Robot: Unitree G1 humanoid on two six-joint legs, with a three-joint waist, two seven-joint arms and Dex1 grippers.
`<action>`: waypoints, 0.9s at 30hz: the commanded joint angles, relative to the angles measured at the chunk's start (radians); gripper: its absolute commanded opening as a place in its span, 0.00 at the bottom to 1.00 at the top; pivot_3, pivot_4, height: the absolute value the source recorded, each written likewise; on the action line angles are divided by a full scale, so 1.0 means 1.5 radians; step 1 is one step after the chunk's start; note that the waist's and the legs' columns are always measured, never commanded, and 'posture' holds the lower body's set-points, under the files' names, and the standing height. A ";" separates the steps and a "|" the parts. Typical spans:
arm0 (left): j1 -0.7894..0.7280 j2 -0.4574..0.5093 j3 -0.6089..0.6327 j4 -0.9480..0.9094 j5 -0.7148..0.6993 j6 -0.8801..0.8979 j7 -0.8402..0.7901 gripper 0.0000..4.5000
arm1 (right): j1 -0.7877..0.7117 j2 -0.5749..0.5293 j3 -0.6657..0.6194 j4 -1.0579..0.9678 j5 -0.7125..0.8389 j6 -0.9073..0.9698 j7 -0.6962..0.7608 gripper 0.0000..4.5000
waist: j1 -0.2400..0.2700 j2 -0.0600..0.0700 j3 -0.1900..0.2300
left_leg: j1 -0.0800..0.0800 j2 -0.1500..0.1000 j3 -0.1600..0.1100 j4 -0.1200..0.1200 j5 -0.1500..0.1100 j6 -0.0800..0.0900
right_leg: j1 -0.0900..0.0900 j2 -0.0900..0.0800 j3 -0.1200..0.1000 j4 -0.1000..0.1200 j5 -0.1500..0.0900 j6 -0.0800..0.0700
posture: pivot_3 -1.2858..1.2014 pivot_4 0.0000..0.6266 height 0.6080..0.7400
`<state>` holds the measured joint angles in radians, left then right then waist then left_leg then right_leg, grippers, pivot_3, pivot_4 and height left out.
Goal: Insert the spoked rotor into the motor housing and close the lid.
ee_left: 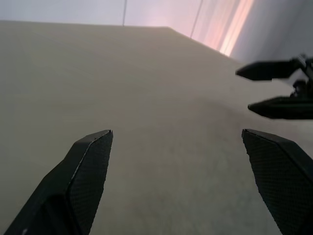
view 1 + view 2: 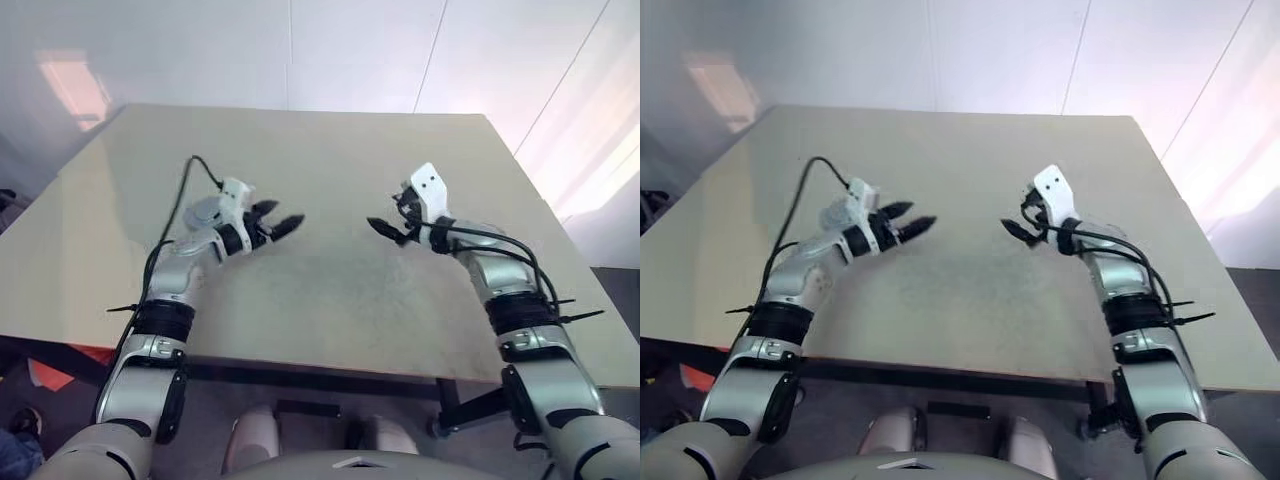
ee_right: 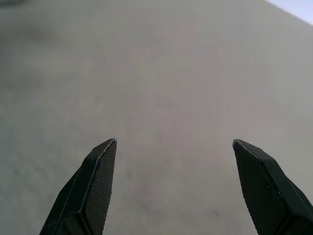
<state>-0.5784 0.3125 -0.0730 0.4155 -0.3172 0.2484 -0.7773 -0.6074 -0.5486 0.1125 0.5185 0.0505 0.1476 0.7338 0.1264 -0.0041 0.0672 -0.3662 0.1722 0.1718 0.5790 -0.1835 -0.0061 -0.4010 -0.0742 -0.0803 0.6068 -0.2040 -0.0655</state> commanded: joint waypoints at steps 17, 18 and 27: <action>-0.014 -0.020 0.008 0.022 0.061 -0.083 0.002 0.99 | -0.037 0.016 -0.009 0.048 -0.050 -0.079 -0.008 0.96 | -0.001 0.000 0.000 | -0.001 0.000 0.000 0.003 -0.003 0.006 | 0.000 0.000 0.000 0.001 0.002 -0.003 | 0.52 0.00 1.00; -0.016 -0.020 0.010 0.020 0.060 -0.078 0.000 0.99 | -0.040 0.017 -0.011 0.043 -0.050 -0.077 -0.015 0.96 | -0.001 0.000 0.000 | -0.001 0.000 0.000 0.004 -0.003 0.006 | 0.000 0.000 0.000 0.001 0.002 -0.003 | 0.52 0.00 1.00; -0.008 -0.033 0.011 0.016 0.066 -0.073 0.015 0.99 | -0.040 0.025 -0.009 0.029 -0.053 -0.077 -0.028 0.96 | -0.001 0.000 0.000 | -0.002 0.000 0.000 0.006 -0.004 0.007 | 0.000 -0.001 0.000 0.001 0.002 -0.003 | 0.52 0.00 1.00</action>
<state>-0.5841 0.2645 -0.0698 0.4859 -0.2129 0.1408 -0.7581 -0.6415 -0.5101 0.1204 0.5988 -0.0285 0.0515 0.7038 0.1241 -0.0036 0.0669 -0.3685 0.1726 0.1722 0.5879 -0.1895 0.0048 -0.4004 -0.0751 -0.0804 0.6085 -0.2016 -0.0700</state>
